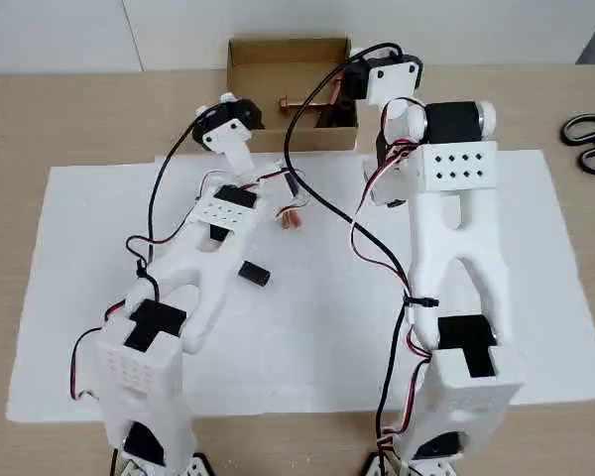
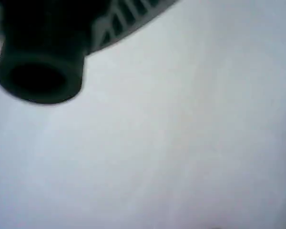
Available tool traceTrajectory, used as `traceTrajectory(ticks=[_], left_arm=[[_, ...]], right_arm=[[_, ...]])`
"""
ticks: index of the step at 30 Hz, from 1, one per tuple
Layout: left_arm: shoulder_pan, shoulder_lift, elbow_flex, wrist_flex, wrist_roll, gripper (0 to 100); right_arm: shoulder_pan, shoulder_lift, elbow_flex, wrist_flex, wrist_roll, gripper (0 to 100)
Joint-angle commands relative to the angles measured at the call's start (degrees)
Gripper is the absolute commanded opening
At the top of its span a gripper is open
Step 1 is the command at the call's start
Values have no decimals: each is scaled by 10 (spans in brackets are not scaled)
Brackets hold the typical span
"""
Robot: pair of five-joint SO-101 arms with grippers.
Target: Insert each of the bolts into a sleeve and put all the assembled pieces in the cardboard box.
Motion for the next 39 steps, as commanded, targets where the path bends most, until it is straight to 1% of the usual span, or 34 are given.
traceTrajectory(ticks=[1,8,16,22,28,34,39], left_arm=[[-3,-7,-17,-7,-14,6],[-3,-24,-16,-1,-15,6],[28,-121,-16,75,-56,6],[41,-167,-16,123,-64,6],[18,-229,-16,170,-98,6],[-10,-282,-16,222,-147,6],[-11,-302,-16,272,-175,6]], right_arm=[[6,-36,-3,4,-8,3],[6,-36,-3,4,-8,3],[6,-36,-3,4,-8,3],[6,-39,-3,4,-8,3],[4,-40,-3,5,-8,3],[-23,-38,-3,6,-8,3],[-35,-36,-3,6,-10,3]])
